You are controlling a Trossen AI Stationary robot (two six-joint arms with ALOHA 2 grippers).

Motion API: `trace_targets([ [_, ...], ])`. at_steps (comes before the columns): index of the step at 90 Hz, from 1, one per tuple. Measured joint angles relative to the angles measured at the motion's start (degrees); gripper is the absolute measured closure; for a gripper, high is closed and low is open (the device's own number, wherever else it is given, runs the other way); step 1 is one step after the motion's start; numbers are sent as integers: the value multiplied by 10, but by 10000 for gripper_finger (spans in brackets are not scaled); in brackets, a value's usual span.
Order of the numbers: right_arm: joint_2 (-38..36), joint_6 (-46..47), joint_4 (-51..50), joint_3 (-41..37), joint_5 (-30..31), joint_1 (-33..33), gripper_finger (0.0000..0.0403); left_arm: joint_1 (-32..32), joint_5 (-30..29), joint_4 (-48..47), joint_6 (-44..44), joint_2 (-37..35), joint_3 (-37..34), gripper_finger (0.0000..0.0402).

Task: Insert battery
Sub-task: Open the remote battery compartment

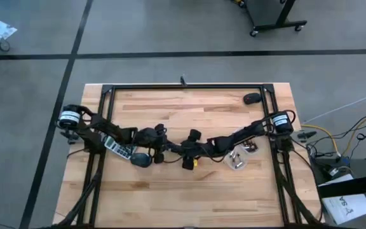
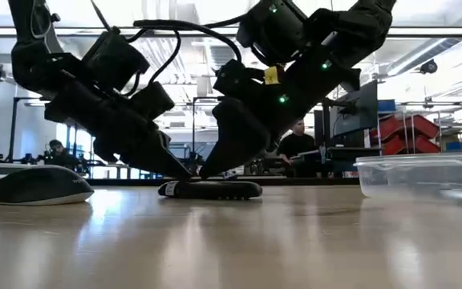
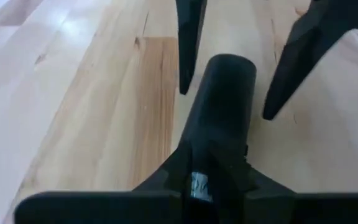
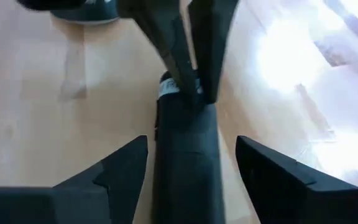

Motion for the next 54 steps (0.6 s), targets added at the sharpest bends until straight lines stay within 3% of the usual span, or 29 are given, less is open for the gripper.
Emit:
trace_targets([
  [26, 33, 3, 9, 0, -35, -3, 211, 0, -1, 9, -20, 0, -12, 379],
  [54, 21, 13, -2, 0, -41, 0, 221, -1, -1, 5, -20, -1, -13, 380],
])
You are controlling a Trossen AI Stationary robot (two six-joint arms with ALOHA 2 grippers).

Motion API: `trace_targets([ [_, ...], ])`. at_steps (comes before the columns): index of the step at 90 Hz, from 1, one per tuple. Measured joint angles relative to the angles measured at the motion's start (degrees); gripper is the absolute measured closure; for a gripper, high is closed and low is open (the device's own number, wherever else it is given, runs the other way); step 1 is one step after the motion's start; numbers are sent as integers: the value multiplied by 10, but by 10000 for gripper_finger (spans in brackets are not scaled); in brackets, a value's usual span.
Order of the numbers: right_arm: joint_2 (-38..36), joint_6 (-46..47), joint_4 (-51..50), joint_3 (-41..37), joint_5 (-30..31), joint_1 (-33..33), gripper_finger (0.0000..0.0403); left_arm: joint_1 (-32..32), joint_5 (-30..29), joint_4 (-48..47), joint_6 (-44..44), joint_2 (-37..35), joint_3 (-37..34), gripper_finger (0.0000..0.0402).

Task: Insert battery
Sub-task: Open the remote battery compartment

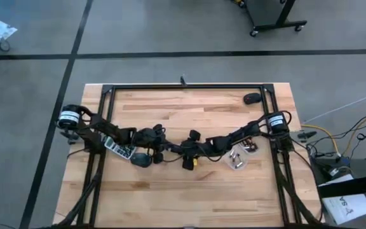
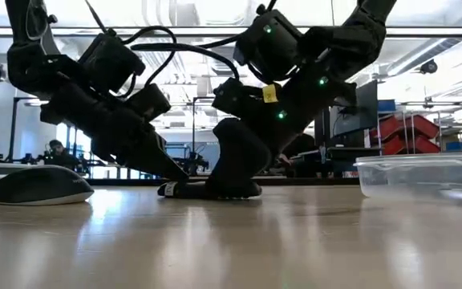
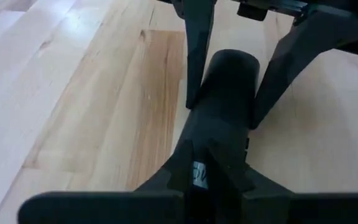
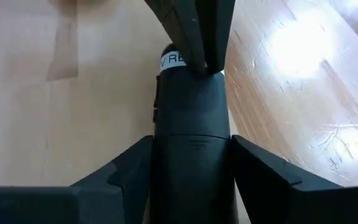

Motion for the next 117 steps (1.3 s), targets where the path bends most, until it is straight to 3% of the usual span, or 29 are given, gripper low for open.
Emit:
trace_targets([
  [19, -4, 0, -34, 1, -5, 0, 224, -1, 1, -7, 0, 0, 0, 380],
  [51, -10, 10, -71, 0, -18, 2, 198, 0, 1, -11, -4, 0, -1, 380],
  [76, -55, -14, -117, -3, -24, 15, 202, -1, 1, -17, -9, 0, -1, 380],
  [99, -78, -4, -142, -3, -16, 31, 203, -1, 1, -17, -14, 0, -1, 380],
  [117, -80, -10, -165, -6, 29, 29, 203, -2, 0, -16, -19, 0, -1, 380],
])
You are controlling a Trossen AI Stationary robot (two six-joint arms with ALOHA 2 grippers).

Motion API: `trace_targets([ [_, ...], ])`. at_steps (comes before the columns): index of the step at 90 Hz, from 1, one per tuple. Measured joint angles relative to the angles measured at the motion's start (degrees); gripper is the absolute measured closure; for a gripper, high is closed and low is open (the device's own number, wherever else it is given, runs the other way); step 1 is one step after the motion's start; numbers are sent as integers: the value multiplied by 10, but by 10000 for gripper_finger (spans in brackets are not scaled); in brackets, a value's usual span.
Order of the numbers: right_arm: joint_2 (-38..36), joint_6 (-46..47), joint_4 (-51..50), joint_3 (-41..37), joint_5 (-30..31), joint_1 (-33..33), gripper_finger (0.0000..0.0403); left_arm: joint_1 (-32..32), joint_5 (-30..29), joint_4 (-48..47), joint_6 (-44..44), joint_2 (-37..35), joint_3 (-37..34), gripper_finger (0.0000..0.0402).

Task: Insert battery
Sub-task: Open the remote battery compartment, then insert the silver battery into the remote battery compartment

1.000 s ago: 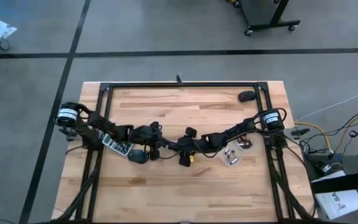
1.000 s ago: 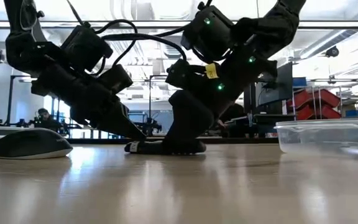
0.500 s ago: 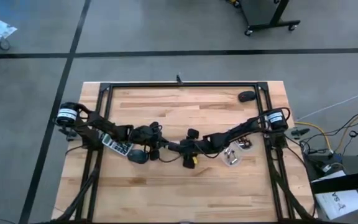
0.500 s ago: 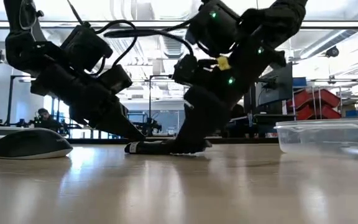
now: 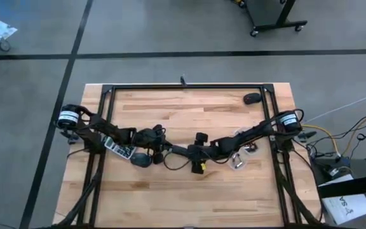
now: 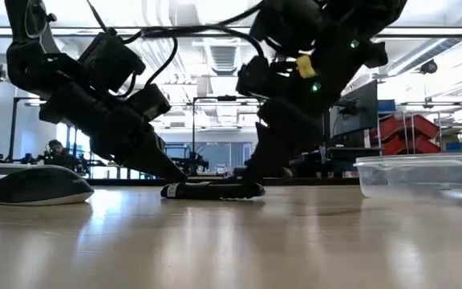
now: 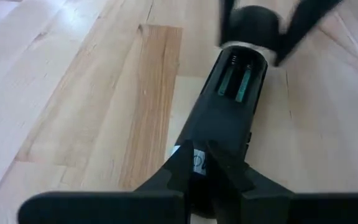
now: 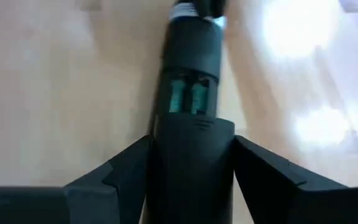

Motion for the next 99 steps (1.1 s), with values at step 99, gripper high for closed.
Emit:
trace_targets([
  [99, -51, -44, 27, -6, -109, -128, 149, 0, 0, 2, 16, 0, 0, 380],
])
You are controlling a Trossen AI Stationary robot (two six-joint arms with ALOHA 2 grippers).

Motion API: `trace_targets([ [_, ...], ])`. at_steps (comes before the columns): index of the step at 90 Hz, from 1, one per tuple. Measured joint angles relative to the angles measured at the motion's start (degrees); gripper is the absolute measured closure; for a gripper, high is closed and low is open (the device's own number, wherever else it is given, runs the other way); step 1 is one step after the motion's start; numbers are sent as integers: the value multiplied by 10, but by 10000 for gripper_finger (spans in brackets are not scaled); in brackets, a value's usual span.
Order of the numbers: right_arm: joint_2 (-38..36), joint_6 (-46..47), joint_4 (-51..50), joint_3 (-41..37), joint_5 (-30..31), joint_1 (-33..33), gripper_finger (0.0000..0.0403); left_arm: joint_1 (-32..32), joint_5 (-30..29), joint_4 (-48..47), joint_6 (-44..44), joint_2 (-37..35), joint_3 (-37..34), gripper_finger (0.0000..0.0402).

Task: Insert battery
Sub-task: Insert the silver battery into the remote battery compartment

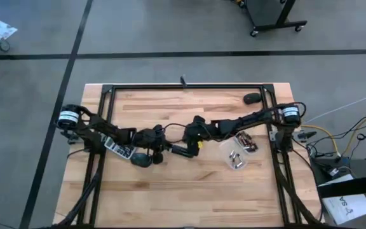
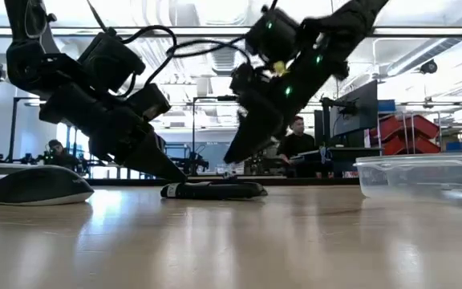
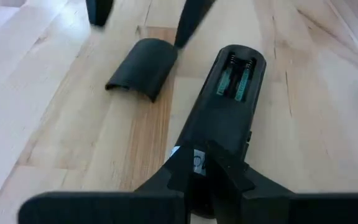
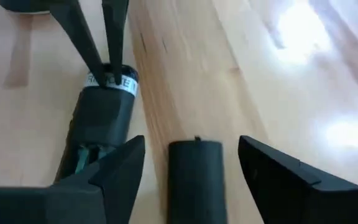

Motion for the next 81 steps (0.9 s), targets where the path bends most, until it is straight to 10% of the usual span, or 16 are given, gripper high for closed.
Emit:
trace_targets([
  [45, -201, 313, -390, -25, 28, 79, 171, 0, -1, 7, -25, 0, 0, 380],
  [81, -200, 26, -550, -32, 41, 135, 226, 0, -1, 11, -21, 0, 0, 380],
])
